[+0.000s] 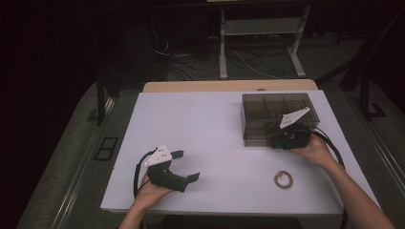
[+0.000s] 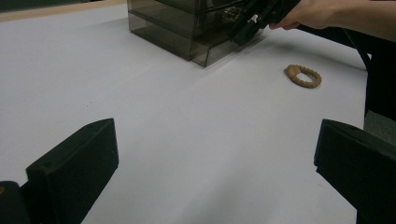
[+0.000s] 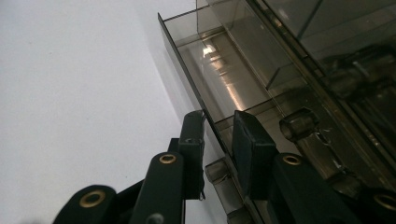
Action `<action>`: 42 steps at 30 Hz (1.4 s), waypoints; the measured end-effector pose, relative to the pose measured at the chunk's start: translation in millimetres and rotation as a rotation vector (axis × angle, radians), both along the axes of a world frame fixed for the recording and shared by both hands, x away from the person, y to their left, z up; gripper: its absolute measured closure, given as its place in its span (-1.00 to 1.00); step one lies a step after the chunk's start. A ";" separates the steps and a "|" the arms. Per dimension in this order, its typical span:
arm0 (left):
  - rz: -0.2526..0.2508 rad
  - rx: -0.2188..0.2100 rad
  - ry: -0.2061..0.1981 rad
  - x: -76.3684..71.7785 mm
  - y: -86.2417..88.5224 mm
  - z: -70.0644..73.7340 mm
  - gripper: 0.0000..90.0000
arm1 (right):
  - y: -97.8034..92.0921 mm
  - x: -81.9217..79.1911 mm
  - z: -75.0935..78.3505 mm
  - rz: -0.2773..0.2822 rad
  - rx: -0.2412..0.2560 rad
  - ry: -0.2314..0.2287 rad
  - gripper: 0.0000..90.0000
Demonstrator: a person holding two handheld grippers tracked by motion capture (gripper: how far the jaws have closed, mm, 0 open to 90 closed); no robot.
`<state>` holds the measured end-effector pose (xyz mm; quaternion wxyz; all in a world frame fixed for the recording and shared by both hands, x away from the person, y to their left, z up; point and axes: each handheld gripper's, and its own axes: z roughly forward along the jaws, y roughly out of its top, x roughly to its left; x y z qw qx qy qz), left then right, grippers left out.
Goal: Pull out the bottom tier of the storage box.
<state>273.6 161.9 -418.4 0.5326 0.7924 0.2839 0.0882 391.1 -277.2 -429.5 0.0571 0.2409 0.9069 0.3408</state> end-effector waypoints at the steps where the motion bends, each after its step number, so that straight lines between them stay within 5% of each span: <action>1: 0.000 -0.001 0.000 0.0 0.1 0.1 -1.00 | 0.0 0.0 -0.1 0.000 0.001 -0.001 0.61; 42: 0.004 0.005 0.001 -0.7 0.9 -0.5 -1.00 | -5.5 -1.7 -0.8 0.067 -0.011 0.017 0.67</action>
